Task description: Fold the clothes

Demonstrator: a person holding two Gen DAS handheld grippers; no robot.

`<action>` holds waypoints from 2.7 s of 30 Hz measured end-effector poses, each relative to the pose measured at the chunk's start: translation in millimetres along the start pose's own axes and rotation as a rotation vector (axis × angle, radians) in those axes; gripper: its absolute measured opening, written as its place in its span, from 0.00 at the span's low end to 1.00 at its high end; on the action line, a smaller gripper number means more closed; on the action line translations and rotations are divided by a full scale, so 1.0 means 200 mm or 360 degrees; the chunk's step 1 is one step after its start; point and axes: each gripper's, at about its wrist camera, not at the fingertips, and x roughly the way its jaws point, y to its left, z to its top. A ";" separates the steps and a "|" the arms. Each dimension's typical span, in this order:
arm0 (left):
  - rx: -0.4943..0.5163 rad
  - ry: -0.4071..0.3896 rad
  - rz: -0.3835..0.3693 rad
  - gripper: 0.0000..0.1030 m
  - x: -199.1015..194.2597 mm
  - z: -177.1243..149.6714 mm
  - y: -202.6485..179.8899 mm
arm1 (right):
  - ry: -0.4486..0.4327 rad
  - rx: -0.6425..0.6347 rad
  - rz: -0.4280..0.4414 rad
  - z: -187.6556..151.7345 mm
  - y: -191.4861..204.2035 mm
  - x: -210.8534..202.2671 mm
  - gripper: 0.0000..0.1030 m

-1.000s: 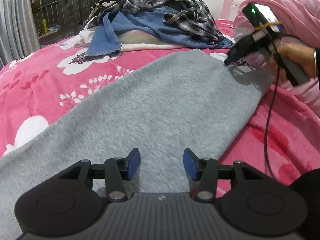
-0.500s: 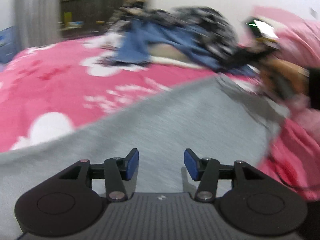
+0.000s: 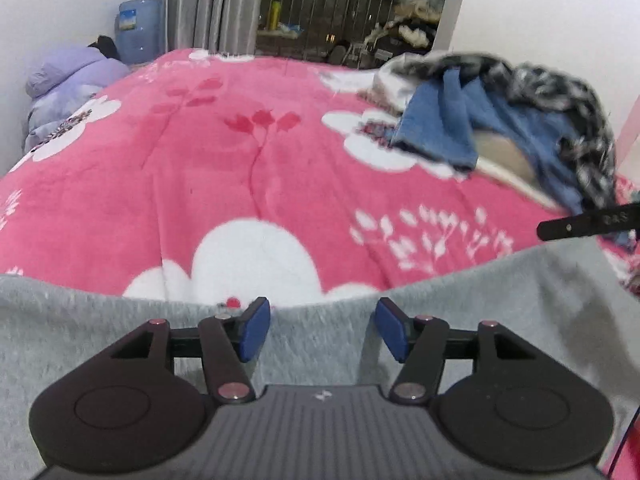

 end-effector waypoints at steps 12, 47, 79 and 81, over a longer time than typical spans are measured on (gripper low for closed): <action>-0.0147 0.0020 0.0362 0.66 -0.41 0.07 0.53 | 0.0240 -0.0036 0.0124 -0.18 0.21 0.06 0.29; -0.0029 0.0572 0.0811 0.71 -1.33 -0.52 1.29 | 0.0384 0.0063 -0.0133 -0.57 0.04 -0.45 0.32; -0.1666 -0.0126 0.0769 0.41 -1.12 -0.61 1.97 | 0.0338 -0.0730 0.0788 -0.18 2.07 0.64 0.39; -0.1620 -0.0164 0.0827 0.33 -1.15 -0.56 1.91 | 0.0336 -0.0703 0.0793 -0.18 2.06 0.64 0.39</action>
